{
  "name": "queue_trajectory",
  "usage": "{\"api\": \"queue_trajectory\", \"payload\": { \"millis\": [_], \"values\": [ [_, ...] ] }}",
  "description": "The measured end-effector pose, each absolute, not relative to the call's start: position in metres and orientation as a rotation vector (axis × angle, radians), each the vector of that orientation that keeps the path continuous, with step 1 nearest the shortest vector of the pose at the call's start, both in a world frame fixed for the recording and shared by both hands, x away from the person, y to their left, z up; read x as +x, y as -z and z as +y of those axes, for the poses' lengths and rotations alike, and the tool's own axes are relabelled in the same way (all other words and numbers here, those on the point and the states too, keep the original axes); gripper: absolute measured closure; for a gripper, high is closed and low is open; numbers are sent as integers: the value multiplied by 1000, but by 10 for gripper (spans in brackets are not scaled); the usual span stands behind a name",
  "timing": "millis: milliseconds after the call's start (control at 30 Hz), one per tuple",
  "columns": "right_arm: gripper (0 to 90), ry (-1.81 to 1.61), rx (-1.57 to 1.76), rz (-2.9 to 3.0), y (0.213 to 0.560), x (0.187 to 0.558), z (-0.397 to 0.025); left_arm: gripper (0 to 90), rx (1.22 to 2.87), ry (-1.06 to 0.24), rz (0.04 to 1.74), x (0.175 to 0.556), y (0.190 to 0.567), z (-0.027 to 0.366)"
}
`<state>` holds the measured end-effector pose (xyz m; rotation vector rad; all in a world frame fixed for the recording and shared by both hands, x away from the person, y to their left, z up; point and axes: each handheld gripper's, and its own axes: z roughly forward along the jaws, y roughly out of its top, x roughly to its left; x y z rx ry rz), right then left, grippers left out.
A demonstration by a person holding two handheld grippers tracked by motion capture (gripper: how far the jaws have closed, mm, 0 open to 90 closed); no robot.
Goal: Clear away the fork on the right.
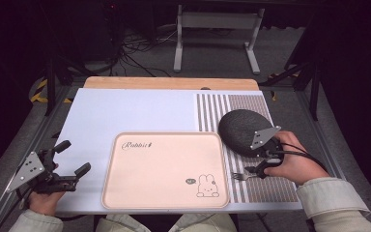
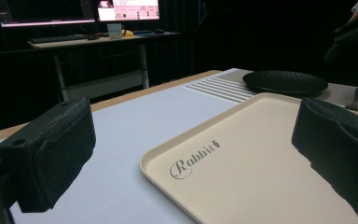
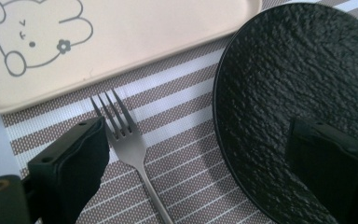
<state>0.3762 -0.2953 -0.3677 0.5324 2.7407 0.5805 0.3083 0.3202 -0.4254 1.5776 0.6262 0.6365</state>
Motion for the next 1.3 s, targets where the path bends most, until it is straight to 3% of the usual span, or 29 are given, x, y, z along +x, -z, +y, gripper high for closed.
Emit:
{"api": "queue_trajectory", "payload": {
  "millis": [1133,1300],
  "values": [
    [93,-304,480,2961,404,378,-284,3,1579,-633,628,308,425,320],
    [137,-237,445,2986,410,377,-286,3,1577,-635,629,308,426,320]
  ]
}}
